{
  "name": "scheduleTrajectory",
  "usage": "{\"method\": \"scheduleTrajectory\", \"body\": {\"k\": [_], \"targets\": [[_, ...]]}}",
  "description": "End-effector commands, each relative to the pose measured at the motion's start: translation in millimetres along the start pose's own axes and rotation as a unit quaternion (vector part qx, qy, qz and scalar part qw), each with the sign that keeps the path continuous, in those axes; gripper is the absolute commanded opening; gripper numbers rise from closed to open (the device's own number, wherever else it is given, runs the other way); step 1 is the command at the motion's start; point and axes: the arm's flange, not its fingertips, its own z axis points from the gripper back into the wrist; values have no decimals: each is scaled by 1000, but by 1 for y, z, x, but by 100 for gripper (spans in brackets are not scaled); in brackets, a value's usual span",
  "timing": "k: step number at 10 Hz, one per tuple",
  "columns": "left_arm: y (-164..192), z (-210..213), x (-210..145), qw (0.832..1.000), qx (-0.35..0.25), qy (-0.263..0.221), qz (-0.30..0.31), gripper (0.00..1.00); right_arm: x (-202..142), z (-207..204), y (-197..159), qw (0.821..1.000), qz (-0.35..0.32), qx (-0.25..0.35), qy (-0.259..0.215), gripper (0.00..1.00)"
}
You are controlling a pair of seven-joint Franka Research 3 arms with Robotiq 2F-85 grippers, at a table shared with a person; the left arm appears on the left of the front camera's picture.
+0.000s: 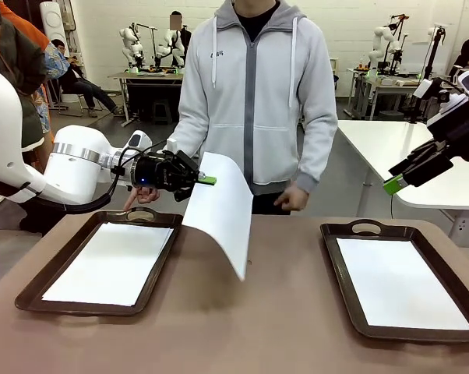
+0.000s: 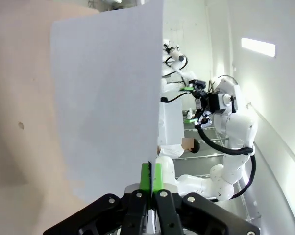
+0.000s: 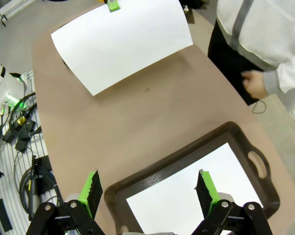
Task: Sort the A4 documents.
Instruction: Place the A4 Paper in the designated Handle tray.
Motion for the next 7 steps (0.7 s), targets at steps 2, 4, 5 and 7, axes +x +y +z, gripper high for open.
{"method": "scheduleTrajectory", "body": {"k": [2, 4, 5, 7], "targets": [[-18, 19, -6, 996, 70, 61, -15, 1, 0, -1, 1, 1000, 0, -4, 6, 100], [-17, 45, -20, 990, 118, 73, 4, 1, 0, -1, 1, 1000, 0, -4, 6, 100], [-13, 58, -27, 987, 143, 76, 20, 1, 0, -1, 1, 1000, 0, -4, 6, 100], [-5, 82, -38, 982, 168, 73, 37, 1, 0, -1, 1, 1000, 0, -4, 6, 100]]}}
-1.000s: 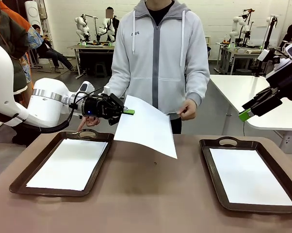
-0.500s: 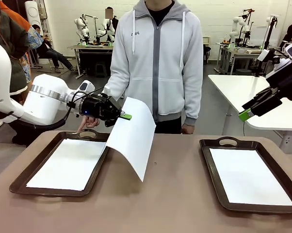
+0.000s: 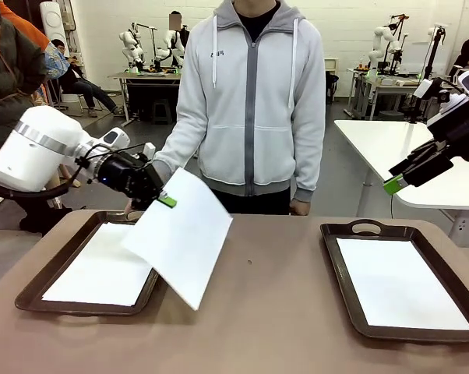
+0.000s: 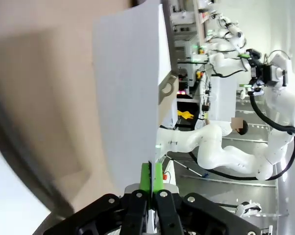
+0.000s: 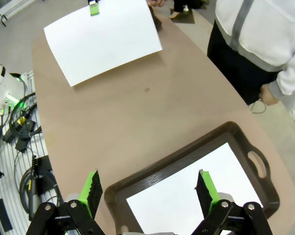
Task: Sort the A4 documents.
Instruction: Place the A4 Paper in the designated Handle tray.
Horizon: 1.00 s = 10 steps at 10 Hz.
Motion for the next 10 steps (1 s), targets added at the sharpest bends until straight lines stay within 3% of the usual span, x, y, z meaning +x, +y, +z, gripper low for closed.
{"method": "scheduleTrajectory", "body": {"k": [1, 6, 10], "targets": [[9, 15, -10, 999, 27, -3, 29, 1, 0, -1, 1, 1000, 0, -4, 6, 100], [58, 83, -1, 989, 130, -4, 73, 1, 0, -1, 1, 1000, 0, -4, 6, 100], [84, 112, 11, 976, 186, -5, 113, 1, 0, -1, 1, 1000, 0, -4, 6, 100]]}}
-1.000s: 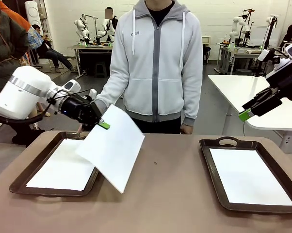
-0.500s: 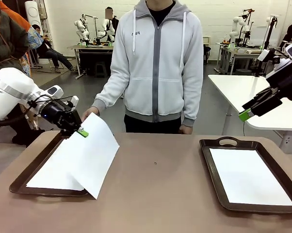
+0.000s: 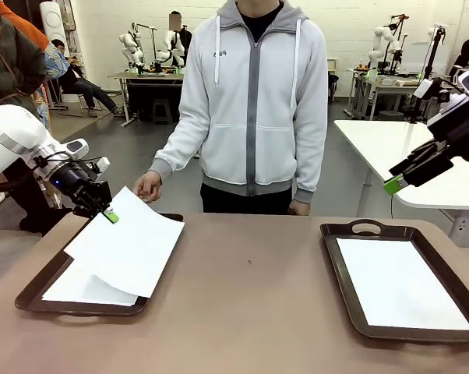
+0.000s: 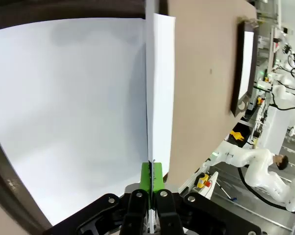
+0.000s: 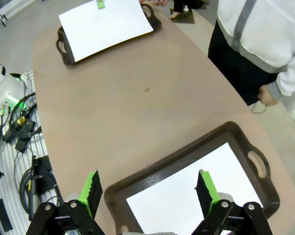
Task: Sort the A4 documents.
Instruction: Place the A4 Paper in the designated Handle tray.
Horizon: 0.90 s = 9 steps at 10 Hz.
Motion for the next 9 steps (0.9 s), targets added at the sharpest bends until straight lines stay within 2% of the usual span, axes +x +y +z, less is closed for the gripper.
{"method": "scheduleTrajectory", "body": {"k": [1, 4, 8, 9], "targets": [[8, 4, 11, 999, 17, 15, 25, 1, 0, -1, 1, 1000, 1, -4, 6, 100], [26, 0, 9, 998, 28, 25, 47, 1, 0, -1, 1, 1000, 1, -4, 6, 100], [32, -3, 7, 996, 61, 12, 67, 1, 0, -1, 1, 1000, 1, -4, 6, 100], [32, -2, 5, 995, 69, 8, 73, 13, 0, -1, 1, 1000, 1, -4, 6, 100]]}}
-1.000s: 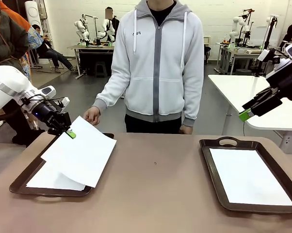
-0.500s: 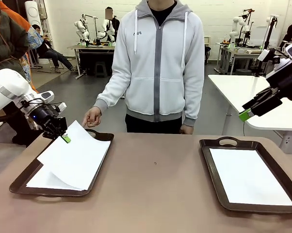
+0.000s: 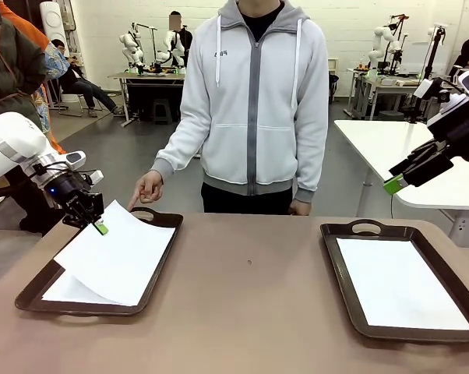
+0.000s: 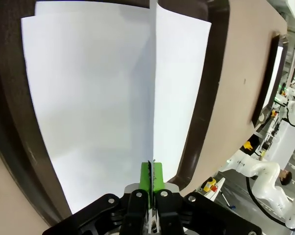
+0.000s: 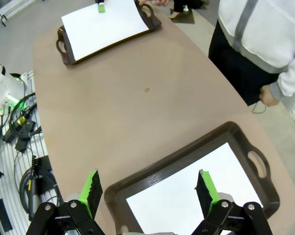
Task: Sort the A4 documents.
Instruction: Place the A4 Paper in the designated Handle tray.
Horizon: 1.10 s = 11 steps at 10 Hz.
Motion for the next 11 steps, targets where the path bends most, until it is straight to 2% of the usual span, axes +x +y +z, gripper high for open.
{"method": "scheduleTrajectory", "body": {"k": [1, 2, 3, 4, 5, 6, 7, 8, 9, 10, 11], "targets": [[-3, 1, -1, 999, 29, -2, 16, 21, 0, -1, 1, 1000, 1, -4, 6, 100], [-3, 1, -1, 999, 32, -5, 18, 33, 0, -1, 1, 1000, 1, -4, 6, 100], [-3, -1, -4, 999, 38, -14, 23, 41, 0, -1, 1, 1000, 1, -4, 6, 100], [-4, -1, -8, 998, 53, -22, 31, 53, 0, -1, 1, 1000, 1, -4, 6, 100], [-5, 2, -13, 996, 75, -27, 42, 61, 0, -1, 1, 1000, 1, -4, 6, 100], [-8, 7, -19, 994, 96, -28, 51, 54, 0, -1, 1, 1000, 1, -4, 6, 100], [-12, 12, -25, 990, 121, -36, 58, 80, 0, -1, 1, 1000, 1, -4, 6, 100], [-17, 18, -31, 989, 130, -45, 55, 74, 0, -1, 1, 1000, 1, -4, 6, 100], [-23, 22, -37, 988, 136, -52, 46, 100, 0, -1, 1, 1000, 1, -4, 6, 100], [-30, 26, -41, 987, 142, -58, 39, 94, 0, -1, 1, 1000, 1, -4, 6, 100], [-33, 26, -44, 988, 140, -62, 34, 100, 0, -1, 1, 1000, 1, -4, 6, 100]]}}
